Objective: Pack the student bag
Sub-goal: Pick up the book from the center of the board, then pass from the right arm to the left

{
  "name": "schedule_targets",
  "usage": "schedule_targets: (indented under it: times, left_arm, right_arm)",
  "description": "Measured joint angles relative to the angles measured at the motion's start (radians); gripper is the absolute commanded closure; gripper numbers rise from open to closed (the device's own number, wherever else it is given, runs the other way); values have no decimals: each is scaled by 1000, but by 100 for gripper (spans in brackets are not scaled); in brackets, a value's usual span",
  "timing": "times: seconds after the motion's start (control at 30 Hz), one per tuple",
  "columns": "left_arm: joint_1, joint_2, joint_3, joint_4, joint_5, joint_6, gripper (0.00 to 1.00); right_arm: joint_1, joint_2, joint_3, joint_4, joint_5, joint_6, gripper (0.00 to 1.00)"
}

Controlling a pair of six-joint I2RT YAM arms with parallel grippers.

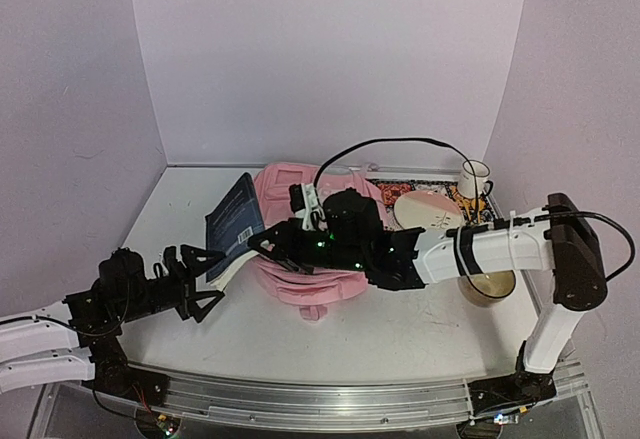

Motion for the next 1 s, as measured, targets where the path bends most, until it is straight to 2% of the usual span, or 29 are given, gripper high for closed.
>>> schedule_targets:
  times: [0.2,0.47,0.77,0.9,1.0]
  left_arm:
    - [0,3,13,75,0,3,5]
    - [0,86,18,169,4,18,1]
    - [-2,107,20,242,-37,14,1]
    - [-6,149,28,292,-52,5,5]
    - [-7,193,43,334,-54,-1,12]
  right_arm:
    - [-1,-2,0,35,42,21,100]
    - [-1,-9,0,66,83,37,100]
    - [-5,-41,-15,119,110,47,100]
    - [-4,-41,-27,142,109,63,100]
    - [-4,-41,-33,151,108,73,100]
